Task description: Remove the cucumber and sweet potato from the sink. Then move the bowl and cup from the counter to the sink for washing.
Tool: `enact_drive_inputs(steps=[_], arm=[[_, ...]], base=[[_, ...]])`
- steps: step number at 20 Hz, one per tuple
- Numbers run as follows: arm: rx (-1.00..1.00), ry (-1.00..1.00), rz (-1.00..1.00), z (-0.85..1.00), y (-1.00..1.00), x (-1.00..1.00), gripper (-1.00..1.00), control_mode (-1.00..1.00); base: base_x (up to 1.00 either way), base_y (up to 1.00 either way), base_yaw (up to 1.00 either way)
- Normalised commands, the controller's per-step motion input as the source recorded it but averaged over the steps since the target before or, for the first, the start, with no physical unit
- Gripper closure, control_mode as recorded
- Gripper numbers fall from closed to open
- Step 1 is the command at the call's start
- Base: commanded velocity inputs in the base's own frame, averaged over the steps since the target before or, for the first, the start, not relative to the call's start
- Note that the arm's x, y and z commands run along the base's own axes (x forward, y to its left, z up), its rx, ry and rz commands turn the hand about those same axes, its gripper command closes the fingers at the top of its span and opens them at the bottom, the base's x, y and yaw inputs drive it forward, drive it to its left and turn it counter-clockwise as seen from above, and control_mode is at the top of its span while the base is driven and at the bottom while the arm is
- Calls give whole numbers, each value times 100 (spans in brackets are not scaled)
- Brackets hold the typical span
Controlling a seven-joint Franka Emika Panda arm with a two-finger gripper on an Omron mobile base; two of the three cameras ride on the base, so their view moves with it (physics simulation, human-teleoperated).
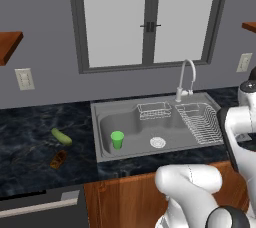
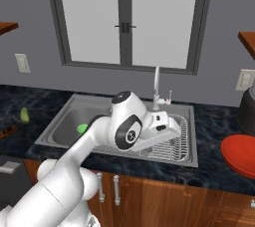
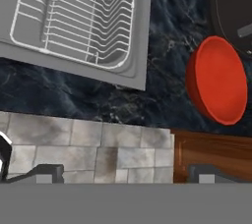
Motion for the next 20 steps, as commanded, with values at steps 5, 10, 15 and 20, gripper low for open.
enact_drive_inputs(steps=[5,10,15,20], arm=[[-1,3,2,0,-32,10,-100,-100],[0,5,3,0,-32,13,-100,-100],[0,9,0,0,-34,13,-100,-100],[0,9,0,0,-29,17,-100,-100]], base=[[0,0,0],[0,0,0],[0,0,0],[0,0,0]])
